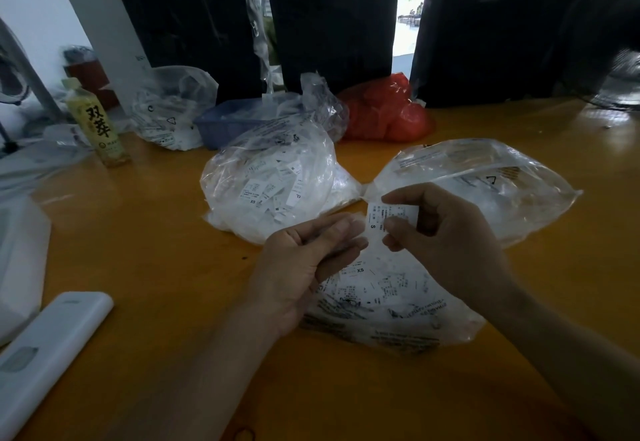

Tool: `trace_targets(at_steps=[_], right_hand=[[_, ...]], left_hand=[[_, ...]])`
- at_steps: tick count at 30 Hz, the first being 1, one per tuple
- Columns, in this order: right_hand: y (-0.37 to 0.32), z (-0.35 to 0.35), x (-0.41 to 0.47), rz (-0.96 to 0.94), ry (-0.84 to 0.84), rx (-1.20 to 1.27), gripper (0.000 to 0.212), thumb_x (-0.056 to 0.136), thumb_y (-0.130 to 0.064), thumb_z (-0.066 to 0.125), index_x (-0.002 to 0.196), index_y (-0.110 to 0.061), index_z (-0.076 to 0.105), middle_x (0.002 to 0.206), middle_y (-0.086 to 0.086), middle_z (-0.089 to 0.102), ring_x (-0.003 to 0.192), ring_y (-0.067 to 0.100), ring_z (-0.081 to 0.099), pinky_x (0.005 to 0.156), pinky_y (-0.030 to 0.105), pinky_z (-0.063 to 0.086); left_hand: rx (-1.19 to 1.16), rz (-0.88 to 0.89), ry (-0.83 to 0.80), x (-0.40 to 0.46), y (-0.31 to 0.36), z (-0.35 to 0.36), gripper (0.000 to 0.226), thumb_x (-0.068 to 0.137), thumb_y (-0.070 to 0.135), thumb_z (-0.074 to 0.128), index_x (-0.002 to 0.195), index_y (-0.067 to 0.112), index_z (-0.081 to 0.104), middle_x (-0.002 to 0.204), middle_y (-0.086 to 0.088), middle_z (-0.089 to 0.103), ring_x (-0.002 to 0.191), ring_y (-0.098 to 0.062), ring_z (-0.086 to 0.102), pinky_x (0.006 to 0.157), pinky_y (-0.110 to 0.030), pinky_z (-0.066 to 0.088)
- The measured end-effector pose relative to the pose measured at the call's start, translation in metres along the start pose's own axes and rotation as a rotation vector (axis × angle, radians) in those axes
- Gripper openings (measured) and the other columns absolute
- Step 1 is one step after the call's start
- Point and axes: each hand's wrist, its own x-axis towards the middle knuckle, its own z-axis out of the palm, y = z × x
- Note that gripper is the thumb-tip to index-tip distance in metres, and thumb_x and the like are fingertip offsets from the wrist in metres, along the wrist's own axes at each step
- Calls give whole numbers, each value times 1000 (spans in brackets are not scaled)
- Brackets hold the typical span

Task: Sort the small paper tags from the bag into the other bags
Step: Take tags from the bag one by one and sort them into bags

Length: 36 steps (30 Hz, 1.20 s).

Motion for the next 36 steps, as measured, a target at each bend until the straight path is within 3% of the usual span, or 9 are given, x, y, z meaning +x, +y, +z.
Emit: trace_targets(at_steps=[5, 9, 13, 19, 25, 28, 32, 36], right_hand=[[-3, 3, -4, -18, -72, -101, 30, 91, -26, 74, 107, -49, 62, 80, -21, 74, 71, -4, 71, 66, 15, 58], [-2, 3, -4, -60, -88, -108, 30, 94, -21, 72, 116, -41, 68, 87, -15, 72, 70, -6, 70, 57, 7, 48], [2, 6, -4, -20, -108, -56, 51, 94, -25, 71, 137, -44, 53, 88, -17, 71, 75, -3, 72, 66, 12, 55], [5, 11, -7, 69, -16, 90, 25, 80, -43, 77, 99, -30, 67, 81, -12, 76, 72, 6, 74, 68, 26, 62], [0, 16, -11, 57, 54, 39, 16, 84, -51, 73, 98, -45, 68, 82, -18, 74, 74, 2, 72, 66, 38, 63], [-1, 17, -11, 63, 73, 33, 12, 88, -42, 75, 97, -44, 68, 80, -18, 74, 72, 2, 72, 64, 41, 63], [-1, 19, -11, 52, 113, 65, 16, 89, -27, 78, 94, -38, 68, 81, -18, 73, 72, 4, 71, 67, 28, 62], [-2, 22, -13, 46, 89, 33, 14, 90, -30, 76, 98, -38, 68, 83, -23, 72, 74, -2, 70, 60, 10, 52]], left_hand=[[129, 45, 47, -2, -2, 2, 21, 76, 22, 81, 95, 16, 85, 101, -16, 80, 94, -25, 79, 72, -24, 62], [223, 74, 73, -4, -2, 3, 22, 81, 25, 80, 101, 16, 84, 101, -12, 80, 95, -25, 78, 67, -25, 63], [245, 78, 76, -6, -3, 5, 24, 77, 27, 81, 99, 17, 85, 97, -10, 81, 88, -22, 79, 66, -26, 63], [178, 56, 91, -5, -4, 6, 25, 76, 27, 82, 98, 16, 85, 102, -9, 81, 95, -23, 78, 67, -24, 63], [100, 35, 115, -3, -4, 5, 28, 71, 30, 83, 96, 17, 85, 101, -11, 81, 95, -23, 79, 66, -23, 62], [68, 25, 113, -3, -4, 5, 30, 72, 29, 83, 98, 15, 85, 105, -13, 80, 99, -26, 78, 67, -23, 62], [68, 24, 104, -3, -7, 6, 25, 77, 25, 81, 98, 12, 84, 105, -13, 80, 97, -26, 78, 66, -22, 62], [88, 35, 127, -2, -9, 7, 26, 75, 27, 81, 97, 14, 85, 105, -12, 80, 96, -24, 78, 68, -23, 62]])
